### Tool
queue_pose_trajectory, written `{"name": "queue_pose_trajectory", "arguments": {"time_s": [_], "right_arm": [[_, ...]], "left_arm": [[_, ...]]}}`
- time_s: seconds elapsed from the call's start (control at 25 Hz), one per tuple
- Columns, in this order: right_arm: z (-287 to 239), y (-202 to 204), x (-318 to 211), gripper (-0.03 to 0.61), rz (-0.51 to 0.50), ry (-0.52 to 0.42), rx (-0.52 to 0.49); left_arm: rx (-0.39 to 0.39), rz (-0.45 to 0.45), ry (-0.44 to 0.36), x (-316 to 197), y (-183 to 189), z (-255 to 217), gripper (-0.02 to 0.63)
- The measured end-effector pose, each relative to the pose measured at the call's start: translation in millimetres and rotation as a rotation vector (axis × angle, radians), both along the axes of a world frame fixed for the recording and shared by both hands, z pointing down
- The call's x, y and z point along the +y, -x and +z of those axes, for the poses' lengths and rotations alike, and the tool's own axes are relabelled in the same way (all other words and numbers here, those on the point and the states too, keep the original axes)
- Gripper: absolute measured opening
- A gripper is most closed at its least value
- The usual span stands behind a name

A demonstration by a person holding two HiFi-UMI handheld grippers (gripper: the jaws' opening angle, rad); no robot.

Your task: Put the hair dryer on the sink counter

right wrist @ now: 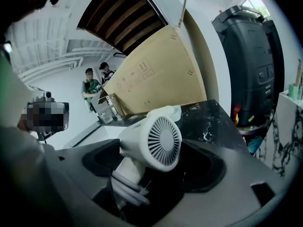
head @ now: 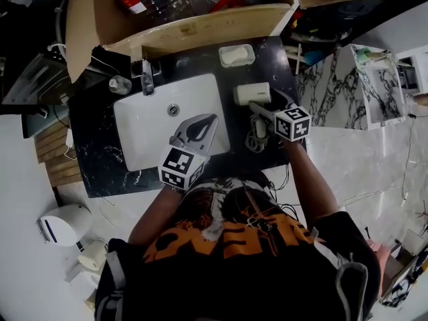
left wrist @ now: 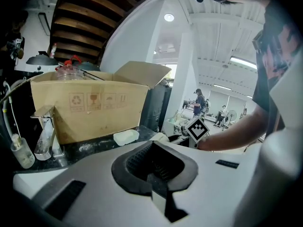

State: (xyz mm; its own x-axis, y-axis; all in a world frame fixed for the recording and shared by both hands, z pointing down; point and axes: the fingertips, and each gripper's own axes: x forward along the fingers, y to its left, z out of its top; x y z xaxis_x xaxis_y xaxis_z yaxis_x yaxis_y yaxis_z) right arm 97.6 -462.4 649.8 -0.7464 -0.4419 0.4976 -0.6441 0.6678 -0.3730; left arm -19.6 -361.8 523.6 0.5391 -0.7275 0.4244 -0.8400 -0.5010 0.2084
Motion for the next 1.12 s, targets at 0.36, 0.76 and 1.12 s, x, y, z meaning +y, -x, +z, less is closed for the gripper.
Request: {"name": "queue_pose_trajectory", "arguments": {"time_s": [0.36,0.76,1.12], "right_arm": [[-7,0,-10,0.493,0.014,-0.145,0.103],[-29,12,1,0.534,-0.034,-0.257,0.137],[-82,33,17,0.534,-0.04,-0.357,0.094]], "left_arm": [[0.0,-0.016,-0.003,-3,9,-2,0.023],[0.007,-0.059,-0.021,4,32,-9,0.023],[0.02,-0.076,-0.047,23,50,-18,0.023]]}}
